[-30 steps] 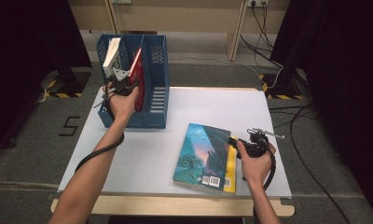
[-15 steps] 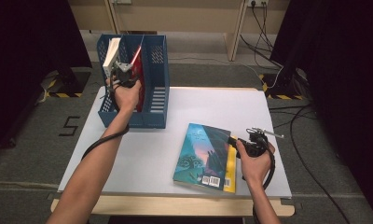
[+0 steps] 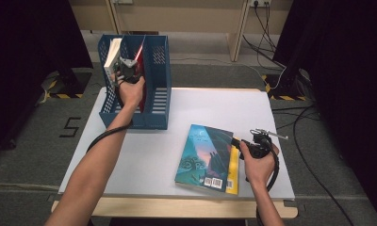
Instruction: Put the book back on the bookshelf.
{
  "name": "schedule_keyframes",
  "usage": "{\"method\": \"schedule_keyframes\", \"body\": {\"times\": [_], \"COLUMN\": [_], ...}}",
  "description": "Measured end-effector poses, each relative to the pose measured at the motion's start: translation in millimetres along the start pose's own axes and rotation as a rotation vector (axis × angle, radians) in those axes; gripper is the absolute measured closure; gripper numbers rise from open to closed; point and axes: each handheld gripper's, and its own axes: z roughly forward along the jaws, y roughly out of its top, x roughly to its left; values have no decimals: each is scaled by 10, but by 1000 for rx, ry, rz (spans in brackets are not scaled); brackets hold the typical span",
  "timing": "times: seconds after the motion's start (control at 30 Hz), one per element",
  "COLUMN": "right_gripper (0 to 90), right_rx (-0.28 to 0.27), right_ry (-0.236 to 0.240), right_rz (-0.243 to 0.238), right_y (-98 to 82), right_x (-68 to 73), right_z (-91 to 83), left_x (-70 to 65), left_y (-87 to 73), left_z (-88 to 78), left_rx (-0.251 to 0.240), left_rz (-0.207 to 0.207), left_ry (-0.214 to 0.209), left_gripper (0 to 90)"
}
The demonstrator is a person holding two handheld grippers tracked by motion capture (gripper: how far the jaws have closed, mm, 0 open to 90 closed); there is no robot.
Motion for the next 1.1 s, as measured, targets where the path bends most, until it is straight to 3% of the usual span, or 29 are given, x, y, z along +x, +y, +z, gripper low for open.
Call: {"method": "schedule_keyframes", "body": {"times": [0.2, 0.43, 0.53, 0.6, 0.97, 1.1], "right_gripper": [528, 523, 523, 522, 520, 519], "right_rx": [-3, 6, 1, 3, 2, 4], "right_ry": [-3, -1, -3, -4, -3, -2], "right_rz": [-1, 8, 3, 3, 2, -6], "right_y": [11, -10, -14, -14, 0, 11], "right_x": [-9, -17, -21, -16, 21, 46], "right_z": [-9, 19, 15, 10, 24, 24], "left_x": [7, 2, -18, -18, 35, 68], "left_y": [-2, -4, -16, -25, -114, -125], "left_z": [-6, -101, -150, -178, -305, -310], "left_rx": [-12, -27, -36, -38, -38, -40], "left_rz": [10, 0, 37, 31, 24, 29], "left_ry": [-5, -43, -34, -35, -58, -53], "left_gripper": [762, 639, 597, 580, 510, 531]}}
